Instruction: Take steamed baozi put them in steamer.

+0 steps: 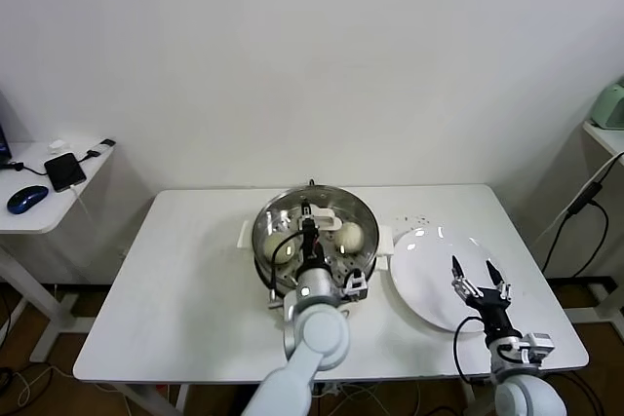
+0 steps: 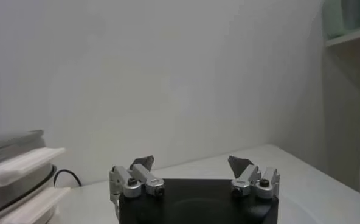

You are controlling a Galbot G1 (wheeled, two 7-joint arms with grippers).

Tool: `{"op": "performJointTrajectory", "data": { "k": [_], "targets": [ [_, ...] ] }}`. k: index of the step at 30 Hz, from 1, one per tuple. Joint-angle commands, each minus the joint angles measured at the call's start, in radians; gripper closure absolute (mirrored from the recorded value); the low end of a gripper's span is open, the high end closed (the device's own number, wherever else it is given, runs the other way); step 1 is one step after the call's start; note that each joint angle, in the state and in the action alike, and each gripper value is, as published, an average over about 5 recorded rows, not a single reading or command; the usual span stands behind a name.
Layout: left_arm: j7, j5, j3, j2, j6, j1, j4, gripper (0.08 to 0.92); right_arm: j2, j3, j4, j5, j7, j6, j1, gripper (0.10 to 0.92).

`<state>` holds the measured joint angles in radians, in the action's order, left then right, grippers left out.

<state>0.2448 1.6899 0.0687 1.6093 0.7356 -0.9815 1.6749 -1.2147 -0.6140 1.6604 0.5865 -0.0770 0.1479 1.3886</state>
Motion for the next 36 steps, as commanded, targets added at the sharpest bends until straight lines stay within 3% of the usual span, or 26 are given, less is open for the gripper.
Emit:
{"op": "performJointTrajectory", "data": {
  "k": [1,8,18,30,36],
  "targets": [
    [0.023,-0.007,-0.002,0.049,-0.021,0.0,0.01,0.837,-0.002,0.0,0.0,-0.002,0.0,0.0,0.0,0.203],
    [0.013,-0.007,0.002,0.049,-0.061,-0.017,0.039,0.82,-0.004,0.0,-0.001,-0.002,0.0,0.002,0.0,0.203],
    [0.018,-0.011,0.026,0.049,-0.073,-0.093,0.165,0.546,-0.008,0.001,-0.004,-0.003,0.0,0.002,-0.001,0.203],
    [0.034,-0.01,0.022,0.038,-0.071,-0.141,0.233,0.214,-0.008,0.0,-0.01,-0.003,0.0,0.003,-0.004,0.203],
    [0.037,-0.006,0.012,0.03,-0.071,-0.168,0.272,0.178,-0.009,0.004,-0.013,-0.004,-0.001,0.003,-0.008,0.203]
  ]
}}
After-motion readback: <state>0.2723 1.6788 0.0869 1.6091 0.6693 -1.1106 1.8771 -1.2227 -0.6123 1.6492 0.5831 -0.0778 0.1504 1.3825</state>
